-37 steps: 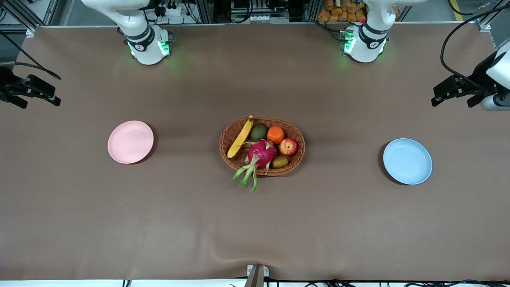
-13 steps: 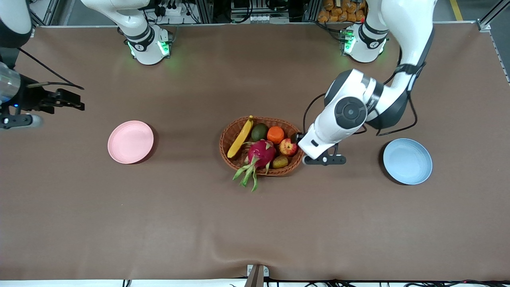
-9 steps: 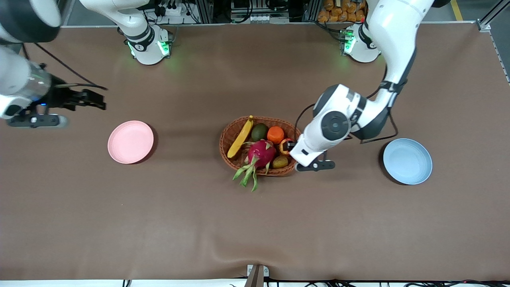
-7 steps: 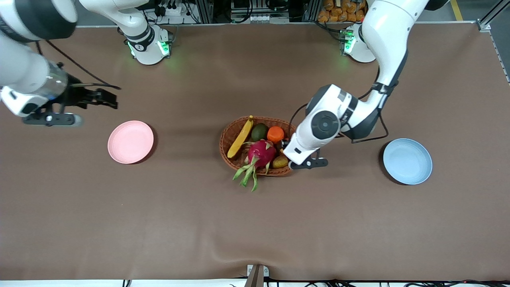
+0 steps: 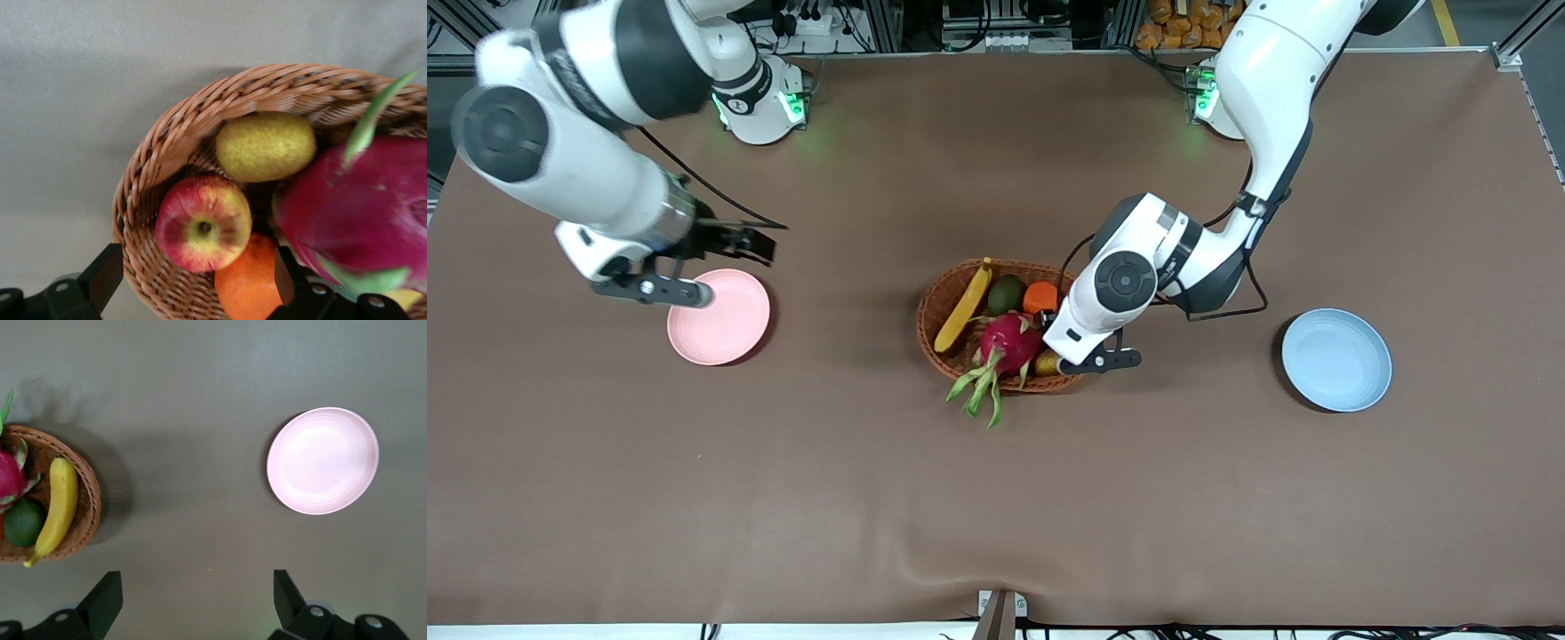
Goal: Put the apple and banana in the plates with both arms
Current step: 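Grasp the red apple with the left gripper while the right gripper approaches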
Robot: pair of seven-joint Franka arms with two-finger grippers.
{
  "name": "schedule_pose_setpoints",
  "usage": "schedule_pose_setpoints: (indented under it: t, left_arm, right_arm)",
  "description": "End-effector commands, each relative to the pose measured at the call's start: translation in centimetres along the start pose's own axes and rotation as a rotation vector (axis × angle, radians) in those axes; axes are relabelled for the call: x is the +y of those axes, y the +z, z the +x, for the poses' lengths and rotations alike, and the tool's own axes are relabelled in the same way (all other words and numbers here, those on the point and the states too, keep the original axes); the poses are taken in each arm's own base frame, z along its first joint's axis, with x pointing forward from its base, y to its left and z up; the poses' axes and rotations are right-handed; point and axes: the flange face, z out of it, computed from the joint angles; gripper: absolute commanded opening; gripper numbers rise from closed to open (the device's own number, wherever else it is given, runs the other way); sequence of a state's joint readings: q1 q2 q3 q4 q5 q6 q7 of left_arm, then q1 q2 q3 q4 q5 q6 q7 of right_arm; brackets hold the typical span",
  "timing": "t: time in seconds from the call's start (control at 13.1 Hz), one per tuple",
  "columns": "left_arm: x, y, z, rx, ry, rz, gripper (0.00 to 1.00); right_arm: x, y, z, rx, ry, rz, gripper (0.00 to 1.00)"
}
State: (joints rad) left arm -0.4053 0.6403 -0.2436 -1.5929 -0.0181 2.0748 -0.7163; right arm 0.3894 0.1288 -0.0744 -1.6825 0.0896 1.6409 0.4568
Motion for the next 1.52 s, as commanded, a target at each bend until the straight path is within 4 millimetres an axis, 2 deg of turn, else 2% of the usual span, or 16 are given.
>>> schedule_pose_setpoints:
  t: [0.0, 0.23, 0.38, 0.76, 0.99, 1.14, 1.22, 1.37, 1.45]
  left_arm:
    - [1.3, 1.3, 0.2, 0.019, 0.017, 0.010, 1.00]
    - [1.4, 1.9, 0.1, 0.014, 0.023, 0.015, 1.00]
    - [1.6, 2.7, 0.0, 0.010, 0.029, 0.016, 1.00]
    - [1.7, 3.6, 0.0, 0.031, 0.056, 0.053, 1.00]
    - [1.8, 4.0, -0.1, 0.027, 0.054, 0.053, 1.00]
    - [1.8, 4.4, -0.1, 0.022, 0.054, 0.057, 1.00]
    - [1.8, 4.3, -0.1, 0.024, 0.053, 0.056, 0.96]
    - [1.9, 3.8, -0.2, 0.029, 0.046, 0.052, 0.60]
    - [1.7, 3.5, 0.0, 0.031, 0.041, 0.048, 0.50]
  right_arm:
    - [-3.4, 1.0, -0.6, 0.002, 0.079, -0.002, 1.00]
    - [-5.6, 2.4, -1.1, -0.010, 0.111, -0.020, 1.00]
    - [-5.7, 2.4, -1.3, -0.018, 0.112, -0.016, 1.00]
    - [-4.9, 1.8, 0.8, -0.012, 0.146, 0.025, 1.00]
    - [-4.1, 2.6, 2.8, -0.012, 0.175, 0.025, 1.00]
    - [-3.9, 2.0, 3.6, 0.037, 0.182, 0.052, 1.00]
    - [-4.1, 2.4, 3.9, 0.044, 0.183, 0.055, 1.00]
    - [-5.0, 4.2, 4.5, 0.032, 0.178, 0.045, 1.00]
    - [-5.5, 4.4, 4.4, 0.037, 0.181, 0.050, 1.00]
